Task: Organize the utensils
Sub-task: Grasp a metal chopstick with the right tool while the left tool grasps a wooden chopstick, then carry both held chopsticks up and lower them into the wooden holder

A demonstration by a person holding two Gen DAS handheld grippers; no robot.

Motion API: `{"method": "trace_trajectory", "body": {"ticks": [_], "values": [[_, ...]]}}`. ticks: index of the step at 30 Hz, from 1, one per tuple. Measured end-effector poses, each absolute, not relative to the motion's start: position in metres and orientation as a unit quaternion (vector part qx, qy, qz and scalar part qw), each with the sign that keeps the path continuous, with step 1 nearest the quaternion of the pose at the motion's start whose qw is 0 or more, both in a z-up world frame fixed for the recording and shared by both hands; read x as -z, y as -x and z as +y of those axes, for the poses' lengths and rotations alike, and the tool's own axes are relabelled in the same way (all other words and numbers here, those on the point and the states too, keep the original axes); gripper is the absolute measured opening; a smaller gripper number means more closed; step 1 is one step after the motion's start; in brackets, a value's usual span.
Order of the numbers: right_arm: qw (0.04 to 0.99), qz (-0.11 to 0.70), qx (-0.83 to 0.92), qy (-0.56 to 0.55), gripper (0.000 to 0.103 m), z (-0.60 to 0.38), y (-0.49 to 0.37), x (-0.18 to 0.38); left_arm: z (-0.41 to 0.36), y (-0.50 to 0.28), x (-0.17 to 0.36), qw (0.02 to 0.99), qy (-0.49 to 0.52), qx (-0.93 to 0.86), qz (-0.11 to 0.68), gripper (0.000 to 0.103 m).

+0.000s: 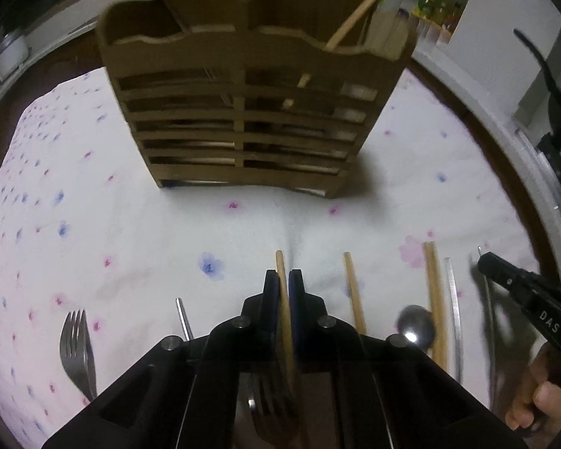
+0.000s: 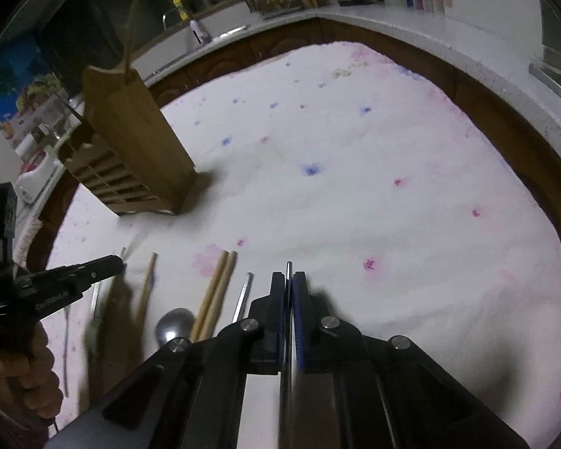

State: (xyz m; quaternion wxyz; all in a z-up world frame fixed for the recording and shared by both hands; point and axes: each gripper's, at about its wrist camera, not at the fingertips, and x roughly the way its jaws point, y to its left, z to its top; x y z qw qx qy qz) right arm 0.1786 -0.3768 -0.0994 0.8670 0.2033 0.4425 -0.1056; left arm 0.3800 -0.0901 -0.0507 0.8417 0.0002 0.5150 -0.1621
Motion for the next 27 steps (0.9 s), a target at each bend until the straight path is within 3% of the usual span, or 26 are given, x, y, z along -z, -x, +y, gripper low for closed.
{"method": "trace_trajectory", "body": {"ticks": [10,15,21,24,26,27], "values": [[0.891,0.406,0.088,-0.182,0.004,-0.36,-0.159,0.054,-0.077,-0.346,0.014,0.85,0.024,0.194,0.489,0.0],[0.892,0.402,0.084,-0.186,0.004,-0.357,-0.154,0.051,-0.09,-0.365,0.041,0.834,-0.005,0.18,0.521,0.019],[0.891,0.4,0.085,-0.197,0.004,-0.364,-0.149,0.054,-0.118,-0.384,0.079,0.824,-0.048,0.172,0.538,0.02],[0.89,0.398,0.086,-0.202,0.004,-0.366,-0.148,0.054,-0.128,-0.389,0.083,0.828,-0.073,0.161,0.531,0.018],[0.891,0.397,0.083,-0.206,0.004,-0.367,-0.148,0.053,-0.132,-0.392,0.084,0.833,-0.077,0.16,0.524,0.005],[0.891,0.395,0.082,-0.206,0.004,-0.367,-0.147,0.053,-0.131,-0.391,0.085,0.833,-0.073,0.161,0.525,0.005]]}}
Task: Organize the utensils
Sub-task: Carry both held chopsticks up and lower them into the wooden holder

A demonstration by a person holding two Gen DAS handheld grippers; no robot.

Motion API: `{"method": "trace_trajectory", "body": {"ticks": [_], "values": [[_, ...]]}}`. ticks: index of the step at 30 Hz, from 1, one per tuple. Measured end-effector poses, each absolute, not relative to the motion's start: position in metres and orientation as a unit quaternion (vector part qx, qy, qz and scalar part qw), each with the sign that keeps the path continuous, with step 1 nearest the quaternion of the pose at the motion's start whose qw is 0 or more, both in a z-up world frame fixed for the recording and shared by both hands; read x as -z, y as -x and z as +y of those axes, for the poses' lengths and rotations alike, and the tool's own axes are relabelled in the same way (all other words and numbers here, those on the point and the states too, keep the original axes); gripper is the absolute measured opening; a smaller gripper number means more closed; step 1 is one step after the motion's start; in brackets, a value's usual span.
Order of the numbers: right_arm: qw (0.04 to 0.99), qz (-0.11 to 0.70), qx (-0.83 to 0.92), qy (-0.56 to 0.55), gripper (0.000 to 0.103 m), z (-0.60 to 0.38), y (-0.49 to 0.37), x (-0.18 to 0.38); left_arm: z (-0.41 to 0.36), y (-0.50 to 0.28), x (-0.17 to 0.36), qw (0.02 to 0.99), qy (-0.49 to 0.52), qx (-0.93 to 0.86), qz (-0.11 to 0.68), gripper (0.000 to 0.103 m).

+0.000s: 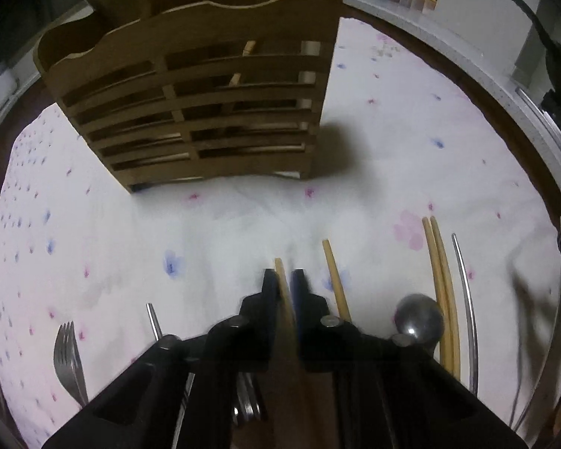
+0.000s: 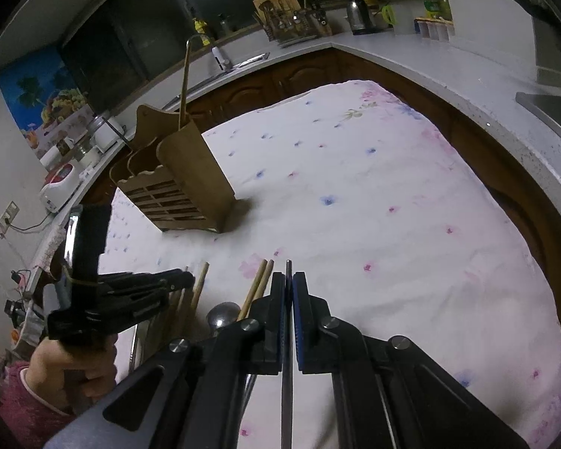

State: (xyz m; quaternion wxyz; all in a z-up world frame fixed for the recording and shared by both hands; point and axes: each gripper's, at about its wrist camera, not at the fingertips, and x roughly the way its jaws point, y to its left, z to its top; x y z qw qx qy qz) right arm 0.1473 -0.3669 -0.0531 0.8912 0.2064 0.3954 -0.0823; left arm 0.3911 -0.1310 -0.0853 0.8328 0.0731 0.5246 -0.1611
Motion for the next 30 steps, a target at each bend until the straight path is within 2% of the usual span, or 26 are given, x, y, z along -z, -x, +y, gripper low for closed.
{"method": "trace_trajectory", "body": {"ticks": [4,13,18,30], "values": [[0.896,0.385,0.078,-0.206,0.004,-0.366,-0.144,0.045,-0.123,-0.377,0.073,0.841,-0.055,0.166,0.513,0.003],[0.916,0.351,0.058,-0.187,0.004,-0.347,-0.134,0.005,-0.055,-0.311,-0.015,0.878,0.049,0.21,0.428,0.002],[0.925,0.334,0.05,-0.173,0.004,-0.334,-0.13,-0.017,-0.018,-0.27,-0.05,0.893,0.073,0.217,0.387,0.002],[0.945,0.294,0.04,-0.14,0.004,-0.31,-0.125,-0.057,0.028,-0.218,-0.091,0.912,0.098,0.217,0.333,0.002]]}}
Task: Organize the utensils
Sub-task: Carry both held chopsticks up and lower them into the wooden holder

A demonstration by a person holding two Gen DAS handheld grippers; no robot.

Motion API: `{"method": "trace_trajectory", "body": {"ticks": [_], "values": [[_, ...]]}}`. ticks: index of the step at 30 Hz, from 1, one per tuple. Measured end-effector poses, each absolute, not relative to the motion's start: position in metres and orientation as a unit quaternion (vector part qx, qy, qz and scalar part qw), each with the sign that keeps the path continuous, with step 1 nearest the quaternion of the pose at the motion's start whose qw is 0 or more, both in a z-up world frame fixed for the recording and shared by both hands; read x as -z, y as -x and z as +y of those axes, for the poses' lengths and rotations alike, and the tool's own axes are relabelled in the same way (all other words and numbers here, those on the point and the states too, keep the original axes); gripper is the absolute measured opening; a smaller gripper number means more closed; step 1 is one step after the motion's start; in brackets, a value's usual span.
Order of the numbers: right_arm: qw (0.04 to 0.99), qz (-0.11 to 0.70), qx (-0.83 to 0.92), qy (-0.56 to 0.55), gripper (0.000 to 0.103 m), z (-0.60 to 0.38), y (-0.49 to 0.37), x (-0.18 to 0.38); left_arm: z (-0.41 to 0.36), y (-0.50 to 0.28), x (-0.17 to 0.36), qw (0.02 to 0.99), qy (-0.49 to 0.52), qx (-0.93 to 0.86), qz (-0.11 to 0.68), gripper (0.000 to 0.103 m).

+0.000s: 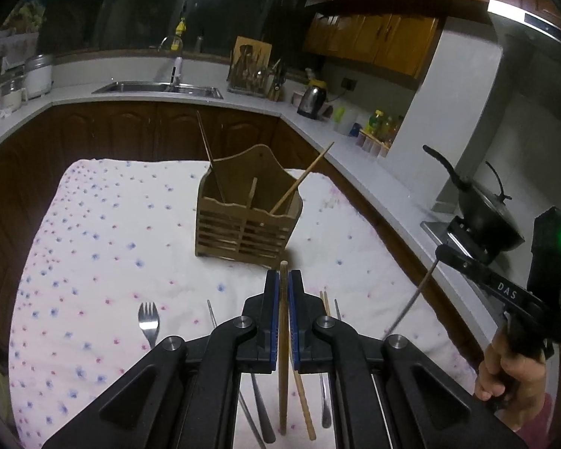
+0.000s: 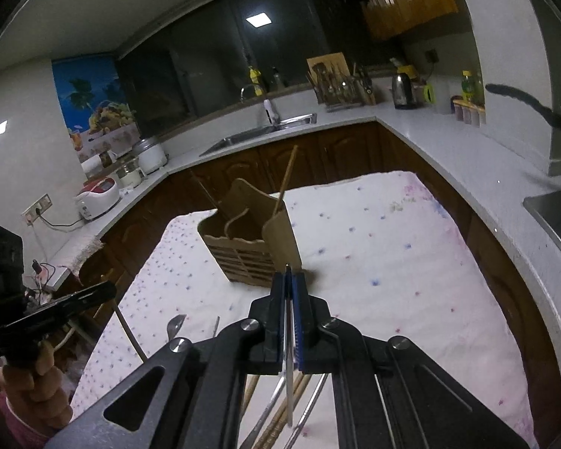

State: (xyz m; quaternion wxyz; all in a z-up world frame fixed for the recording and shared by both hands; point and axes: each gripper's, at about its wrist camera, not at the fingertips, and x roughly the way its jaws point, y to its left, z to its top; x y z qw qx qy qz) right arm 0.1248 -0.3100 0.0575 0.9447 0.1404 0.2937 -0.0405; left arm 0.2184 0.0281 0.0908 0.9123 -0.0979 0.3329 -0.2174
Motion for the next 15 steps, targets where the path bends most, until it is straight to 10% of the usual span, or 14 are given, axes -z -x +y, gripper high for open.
{"method": "trace_trajectory", "body": {"ticks": [15], "values": [[0.961,0.247,0.034,-0.123,0.004,-0.301,-0.148,-0.093,0.06,-0.222,-0.131,0.942,0.119,0.196,0.247,0.002]]}}
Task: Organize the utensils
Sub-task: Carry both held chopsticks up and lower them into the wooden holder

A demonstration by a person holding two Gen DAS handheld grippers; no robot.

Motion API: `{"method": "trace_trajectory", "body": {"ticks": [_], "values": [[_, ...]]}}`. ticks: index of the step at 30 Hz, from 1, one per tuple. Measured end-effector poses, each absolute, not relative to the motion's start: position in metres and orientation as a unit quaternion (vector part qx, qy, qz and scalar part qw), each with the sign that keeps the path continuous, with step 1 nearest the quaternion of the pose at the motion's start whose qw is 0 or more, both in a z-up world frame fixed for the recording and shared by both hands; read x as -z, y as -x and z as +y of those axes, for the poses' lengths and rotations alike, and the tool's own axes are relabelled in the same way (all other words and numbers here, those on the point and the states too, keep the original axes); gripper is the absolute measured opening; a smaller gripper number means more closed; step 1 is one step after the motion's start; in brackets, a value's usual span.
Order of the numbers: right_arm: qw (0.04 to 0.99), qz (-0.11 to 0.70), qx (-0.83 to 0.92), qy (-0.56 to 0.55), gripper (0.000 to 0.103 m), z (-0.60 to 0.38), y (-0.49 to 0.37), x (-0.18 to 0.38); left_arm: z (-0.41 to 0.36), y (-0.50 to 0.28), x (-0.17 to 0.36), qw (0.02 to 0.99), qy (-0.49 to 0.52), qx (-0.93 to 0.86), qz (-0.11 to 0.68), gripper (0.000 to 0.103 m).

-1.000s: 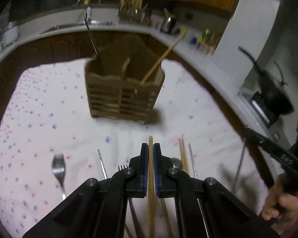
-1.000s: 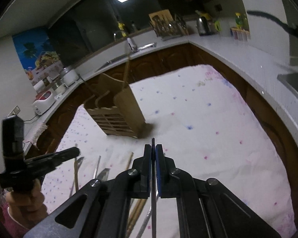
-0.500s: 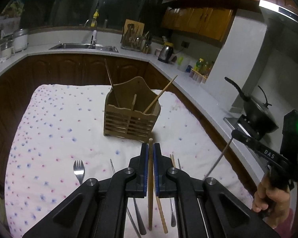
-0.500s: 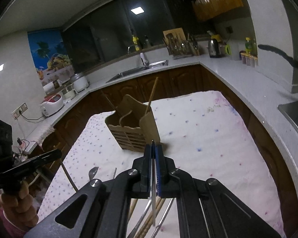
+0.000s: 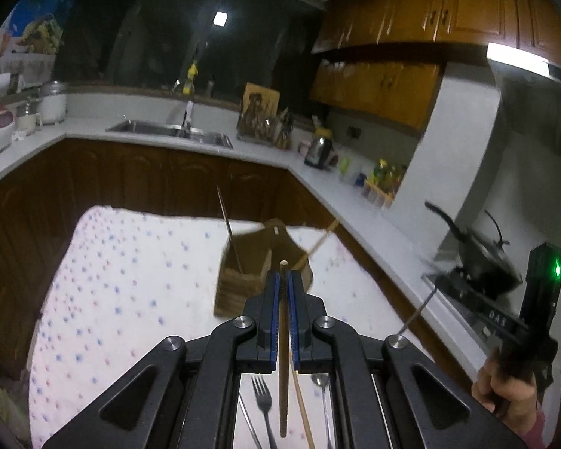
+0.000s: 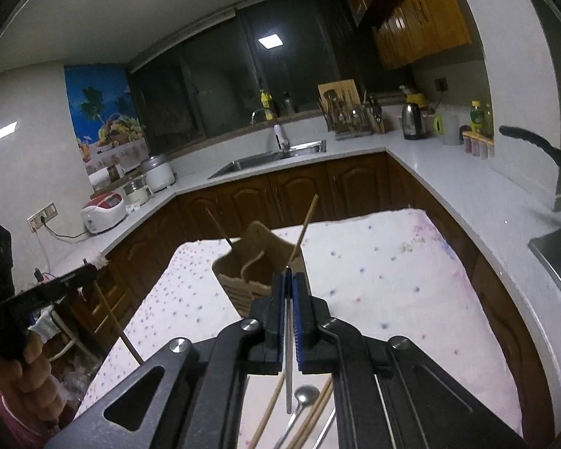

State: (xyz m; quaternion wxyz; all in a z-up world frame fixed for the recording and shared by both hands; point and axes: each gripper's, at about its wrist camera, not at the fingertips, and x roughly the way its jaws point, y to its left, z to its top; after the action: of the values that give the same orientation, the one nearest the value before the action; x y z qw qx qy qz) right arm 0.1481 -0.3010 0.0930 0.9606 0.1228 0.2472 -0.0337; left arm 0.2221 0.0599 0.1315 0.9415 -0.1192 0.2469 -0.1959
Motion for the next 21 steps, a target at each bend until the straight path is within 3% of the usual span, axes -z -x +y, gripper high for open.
{"method": "trace_trajectory", "body": {"ticks": [15,21], "values": [[0.978,0.172,0.029,-0.113,0.004,-0.31,-0.231,-0.145,0.061,-0.302,-0.16,0.967,0.148,0.144,0.15,0.002],[0.979,0.163,0.03,-0.123,0.004,-0.319,-0.271,-0.144,0.044,-0.353,-0.134,0.971,0.158,0.119,0.134,0.002]]}}
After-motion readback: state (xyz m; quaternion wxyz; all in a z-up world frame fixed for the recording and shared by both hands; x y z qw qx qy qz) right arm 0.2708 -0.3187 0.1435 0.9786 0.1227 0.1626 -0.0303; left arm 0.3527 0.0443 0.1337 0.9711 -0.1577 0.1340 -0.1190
